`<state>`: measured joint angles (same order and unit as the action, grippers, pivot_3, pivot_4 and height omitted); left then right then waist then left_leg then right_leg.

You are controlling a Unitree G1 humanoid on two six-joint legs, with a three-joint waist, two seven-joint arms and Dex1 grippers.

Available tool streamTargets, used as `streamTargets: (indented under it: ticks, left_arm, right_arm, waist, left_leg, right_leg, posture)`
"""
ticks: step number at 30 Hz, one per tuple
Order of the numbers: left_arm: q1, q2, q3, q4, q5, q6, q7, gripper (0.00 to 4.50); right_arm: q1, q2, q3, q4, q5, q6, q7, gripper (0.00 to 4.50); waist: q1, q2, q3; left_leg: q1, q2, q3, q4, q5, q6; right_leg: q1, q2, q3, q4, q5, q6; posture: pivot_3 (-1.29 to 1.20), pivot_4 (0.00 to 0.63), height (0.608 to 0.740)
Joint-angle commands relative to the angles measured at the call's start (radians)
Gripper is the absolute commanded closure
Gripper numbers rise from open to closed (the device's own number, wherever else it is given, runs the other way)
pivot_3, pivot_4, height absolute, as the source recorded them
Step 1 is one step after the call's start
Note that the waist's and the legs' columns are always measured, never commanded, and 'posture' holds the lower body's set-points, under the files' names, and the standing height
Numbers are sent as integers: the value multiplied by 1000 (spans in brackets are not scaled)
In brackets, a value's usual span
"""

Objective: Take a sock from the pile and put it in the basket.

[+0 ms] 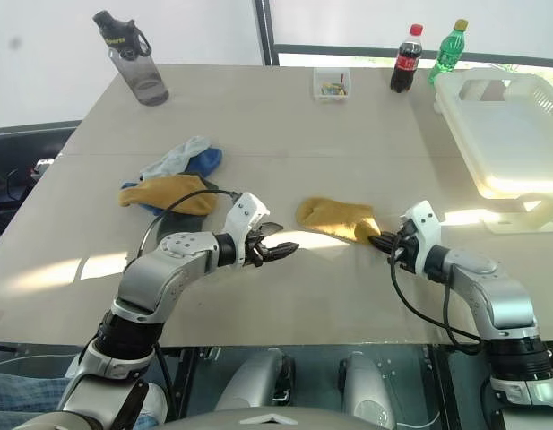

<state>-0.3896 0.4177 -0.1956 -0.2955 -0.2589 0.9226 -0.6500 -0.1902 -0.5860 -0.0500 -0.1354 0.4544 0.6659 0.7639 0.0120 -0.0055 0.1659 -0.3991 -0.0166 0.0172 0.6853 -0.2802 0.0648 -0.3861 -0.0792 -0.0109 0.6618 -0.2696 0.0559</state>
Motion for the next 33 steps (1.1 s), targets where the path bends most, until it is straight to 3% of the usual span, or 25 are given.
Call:
streamTargets:
  ticks: [1,11,18,21,26,33]
  left_arm:
    - [-10,12,3,-12,-5,-20,1,1200]
    - [8,42,6,-47,-30,-26,-9,1200]
    - [14,46,1,-56,-35,-25,-4,1200]
    - [16,47,0,-59,-36,-24,-4,1200]
    - [17,51,2,-63,-38,-21,-2,1200]
    - [19,72,39,-78,-52,-69,-11,1200]
  right_arm:
    - [22,-22,-3,-41,29,26,35,4441]
    - [75,-146,18,-106,82,57,194,4441]
    - [31,-155,38,-27,6,-16,176,4441]
    - [11,-128,46,-2,-30,-66,146,3448]
    - [2,-119,37,14,-65,-121,138,1004]
    - [14,-166,-73,-13,-13,-201,207,1004]
  waist:
    - [0,0,0]
    - [1,0,0]
    - [0,0,0]
    - [1,0,0]
    - [0,0,0]
    - [2,0,0]
  left_leg:
    - [0,0,0,0,0,0]
    - [0,0,0,0,0,0]
    - [0,0,0,0,0,0]
    - [0,0,0,0,0,0]
    - [0,0,0,0,0,0]
    - [0,0,0,0,0,0]
  right_leg:
    - [0,0,0,0,0,0]
    - [0,-1,0,0,0,0]
    - [0,-1,0,-1,0,0]
    - [0,-1,0,-1,0,0]
    - [0,-1,0,0,0,0]
    - [0,-1,0,-1,0,0]
  posture:
    - [0,150,740]
    - [0,150,740]
    - [0,150,740]
    - [0,150,740]
    - [0,150,740]
    - [0,150,740]
